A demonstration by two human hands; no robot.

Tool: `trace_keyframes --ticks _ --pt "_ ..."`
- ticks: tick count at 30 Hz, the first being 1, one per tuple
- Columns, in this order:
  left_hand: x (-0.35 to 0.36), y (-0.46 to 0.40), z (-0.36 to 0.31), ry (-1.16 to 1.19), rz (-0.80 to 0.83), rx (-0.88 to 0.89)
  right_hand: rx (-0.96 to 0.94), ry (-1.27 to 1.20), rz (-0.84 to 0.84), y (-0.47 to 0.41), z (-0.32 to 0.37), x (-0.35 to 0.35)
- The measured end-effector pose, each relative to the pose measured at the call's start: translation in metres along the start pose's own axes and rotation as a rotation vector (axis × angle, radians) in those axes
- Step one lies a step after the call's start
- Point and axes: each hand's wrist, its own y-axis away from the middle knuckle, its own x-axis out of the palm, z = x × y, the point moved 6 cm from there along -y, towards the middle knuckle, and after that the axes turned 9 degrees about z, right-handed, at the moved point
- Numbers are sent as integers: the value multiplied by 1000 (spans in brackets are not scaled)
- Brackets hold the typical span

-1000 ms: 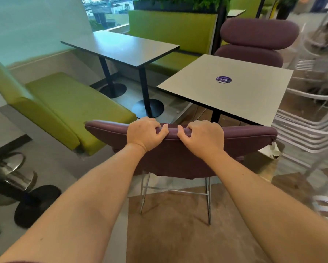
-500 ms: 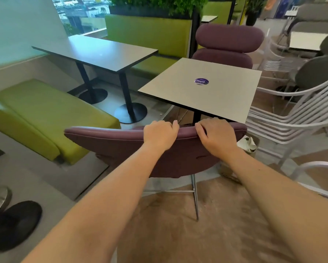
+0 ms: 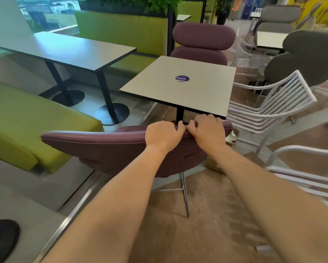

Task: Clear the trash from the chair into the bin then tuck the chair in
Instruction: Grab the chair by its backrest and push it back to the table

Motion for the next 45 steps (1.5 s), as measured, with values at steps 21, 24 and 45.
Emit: trace_keyframes --ticks 21,24,45 --pt "-33 111 102 -6 -47 368 265 65 -114 115 140 -19" --pt "-39 112 143 70 -127 202 228 66 -121 113 151 -20" --pt "-15 118 334 1111 -232 -801 -594 -62 440 25 330 33"
